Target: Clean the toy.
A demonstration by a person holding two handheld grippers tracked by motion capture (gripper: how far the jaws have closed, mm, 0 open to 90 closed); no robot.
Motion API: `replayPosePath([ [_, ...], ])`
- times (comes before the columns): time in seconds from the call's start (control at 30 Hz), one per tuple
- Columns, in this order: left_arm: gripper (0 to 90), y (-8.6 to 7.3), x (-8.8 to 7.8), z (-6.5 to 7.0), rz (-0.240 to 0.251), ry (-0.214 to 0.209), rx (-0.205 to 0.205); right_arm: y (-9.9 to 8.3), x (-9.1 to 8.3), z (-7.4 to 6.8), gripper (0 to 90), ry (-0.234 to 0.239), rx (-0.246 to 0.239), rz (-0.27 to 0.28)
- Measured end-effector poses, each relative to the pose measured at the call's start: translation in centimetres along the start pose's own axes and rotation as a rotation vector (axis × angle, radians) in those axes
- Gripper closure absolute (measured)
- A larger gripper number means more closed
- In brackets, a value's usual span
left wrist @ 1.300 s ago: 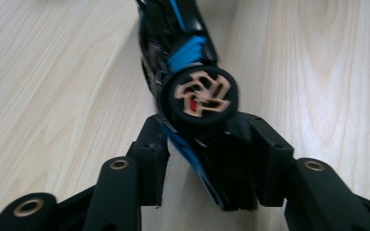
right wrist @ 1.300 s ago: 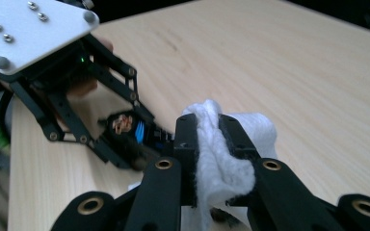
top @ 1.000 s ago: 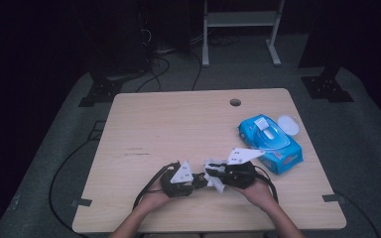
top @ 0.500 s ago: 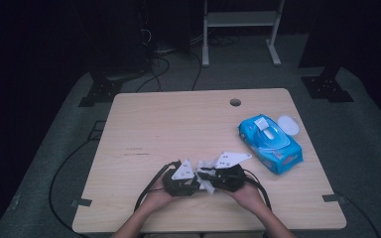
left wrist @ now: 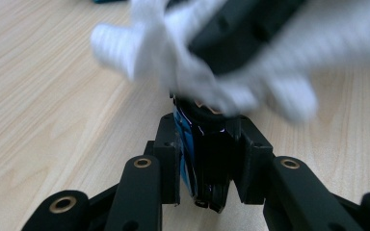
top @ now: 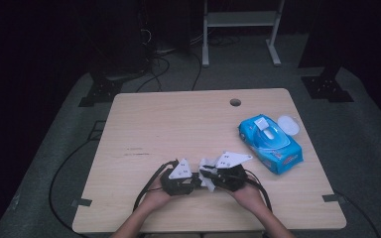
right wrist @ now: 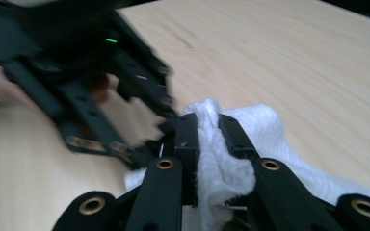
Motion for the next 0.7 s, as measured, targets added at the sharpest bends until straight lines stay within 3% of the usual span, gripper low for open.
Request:
replayPosePath([
  [0.03, 67.7, 0.0, 0.0, 0.0, 0.0, -0.002, -0.002, -0.2, -0.3, 0.6, 79.1, -0.031, -0.002, -0.004],
  [0.1, 67.6, 0.0, 0.0, -0.1, 0.004, -0.006, -0.013, -0.5, -0.7, 1.5, 79.1, -0.047, 0.03, -0.009],
  [0.2, 67.4, 0.0, 0.0, -0.1, 0.005, -0.011, -0.019, -0.6, -0.8, 1.4, 79.1, -0.041, 0.056, -0.002],
  [0.3, 67.3, 0.0, 0.0, -0.2, 0.004, -0.013, -0.025, -0.1, -0.1, 0.0, 79.0, 0.043, 0.06, 0.027],
  [0.37, 67.4, -0.1, 0.0, -0.2, 0.002, -0.011, -0.025, 0.1, 0.4, -0.8, 78.9, 0.062, 0.028, 0.014],
  [0.47, 67.6, -0.1, -0.1, -0.2, 0.0, -0.01, -0.027, 0.0, 0.2, -0.5, 79.0, 0.039, 0.018, 0.004],
  [0.6, 67.6, -0.1, 0.0, -0.2, 0.006, -0.014, -0.036, -0.7, -0.9, 1.3, 79.0, -0.055, 0.026, -0.011],
  [0.7, 67.6, -0.1, 0.0, -0.2, 0.005, -0.011, -0.032, -0.7, -1.0, 1.4, 79.0, -0.047, 0.044, -0.005],
])
Point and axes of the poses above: each handheld gripper's, and its own axes: x roughly forward along the jaws, y roughly out of its top, z roughly to its right, the point moved 5 cm from there along x, roughly forward along the jaws, and after that the axes turned 4 degrees about -z, right-handed, at the moved point
